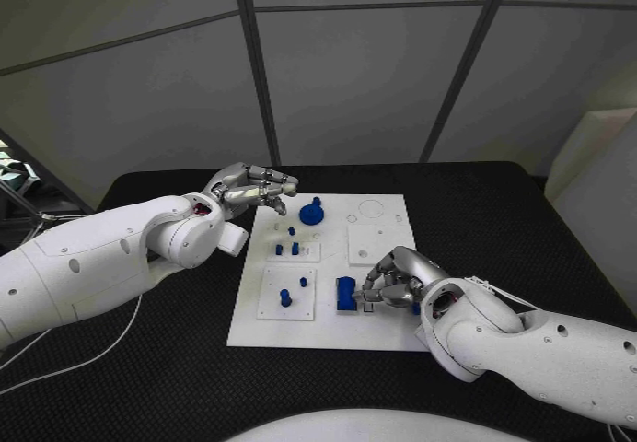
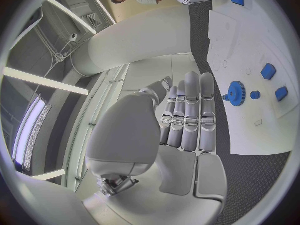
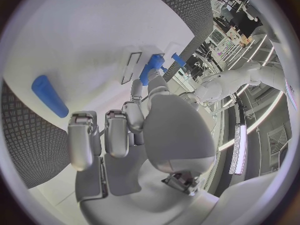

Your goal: Assemble the parts on the task board

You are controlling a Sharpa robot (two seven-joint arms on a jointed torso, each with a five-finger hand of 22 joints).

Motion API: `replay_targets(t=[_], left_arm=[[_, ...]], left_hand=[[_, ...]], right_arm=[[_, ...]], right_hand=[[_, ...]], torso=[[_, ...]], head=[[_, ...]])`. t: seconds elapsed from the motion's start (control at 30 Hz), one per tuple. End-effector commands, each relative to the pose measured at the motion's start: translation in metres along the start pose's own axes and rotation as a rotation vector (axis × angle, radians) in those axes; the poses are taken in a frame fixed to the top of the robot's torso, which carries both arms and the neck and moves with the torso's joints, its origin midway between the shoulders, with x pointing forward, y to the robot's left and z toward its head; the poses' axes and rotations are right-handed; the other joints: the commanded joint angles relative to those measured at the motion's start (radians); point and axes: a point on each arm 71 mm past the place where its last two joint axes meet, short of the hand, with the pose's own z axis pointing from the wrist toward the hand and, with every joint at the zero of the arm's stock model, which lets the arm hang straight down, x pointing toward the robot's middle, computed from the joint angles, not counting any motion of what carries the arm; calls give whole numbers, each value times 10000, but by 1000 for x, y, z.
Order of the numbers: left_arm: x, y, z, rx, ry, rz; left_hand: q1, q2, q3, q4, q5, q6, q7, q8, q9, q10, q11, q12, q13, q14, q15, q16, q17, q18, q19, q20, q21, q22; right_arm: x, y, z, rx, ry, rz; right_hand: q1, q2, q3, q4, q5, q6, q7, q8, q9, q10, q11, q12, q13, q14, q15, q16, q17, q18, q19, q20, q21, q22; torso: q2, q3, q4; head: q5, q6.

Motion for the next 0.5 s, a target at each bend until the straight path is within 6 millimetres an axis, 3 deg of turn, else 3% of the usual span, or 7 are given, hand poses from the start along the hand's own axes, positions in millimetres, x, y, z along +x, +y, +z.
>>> replay_targets(t=[0.03,0.17,0.23,0.37,0.5], left_arm=[[0,-1,0,47,89,-52],[0,-1,-1,41,76,-50],[-1,-1,-1,37,60,-47],[-1,-1,-2,40,51,-44],[-1,-1,-2,40,54,-45]], left_hand=[[0,93,2,-44,34,15,73,-29,-2,-27,34,-25,10,-65,15,-59,-10,-54,38,21,-35,-10],[0,93,2,-44,34,15,73,-29,-2,-27,34,-25,10,-65,15,-59,-10,-54,38,21,-35,-10],[-2,101,2,-48,39,14,75,-31,-3,-31,36,-27,13,-67,16,-69,-13,-54,39,22,-45,-15],[-2,101,2,-48,39,14,75,-31,-3,-31,36,-27,13,-67,16,-69,-13,-54,39,22,-45,-15],[-2,101,2,-48,39,14,75,-31,-3,-31,36,-27,13,-67,16,-69,-13,-54,39,22,-45,-15]], right_arm=[[-8,1,-6,-634,-460,336],[-20,-11,-16,-646,-479,659],[-29,-21,-20,-460,-426,690],[-43,-40,-27,-98,-404,484],[-53,-53,-33,90,-529,-39]], right_hand=[[-221,54,-148,44,70,-162,119,-154,-29,-8,26,-88,-77,638,-23,17,480,-150,1054,-55,33,2635],[-459,171,-291,98,180,-562,264,-394,-172,-25,140,-149,-111,630,59,-13,437,-150,1054,4,33,2635],[-490,265,-334,86,769,-1009,380,-387,-421,-33,233,-174,-116,628,132,-23,427,-150,1054,65,33,2635],[-433,373,-418,-39,906,-1959,648,-409,-1061,-24,445,-216,-130,633,306,-18,448,-150,1054,210,33,2635],[-441,441,-507,-117,899,-1881,678,-370,-1427,-8,489,-237,-131,648,364,21,524,-150,1054,292,33,2635]], torso=[[-8,8,-3],[-15,3,-9],[-22,-5,-14],[-18,-20,-15],[-13,-4,-34]], head=[[-12,25],[-17,50],[-31,70],[-119,103],[-202,128]])
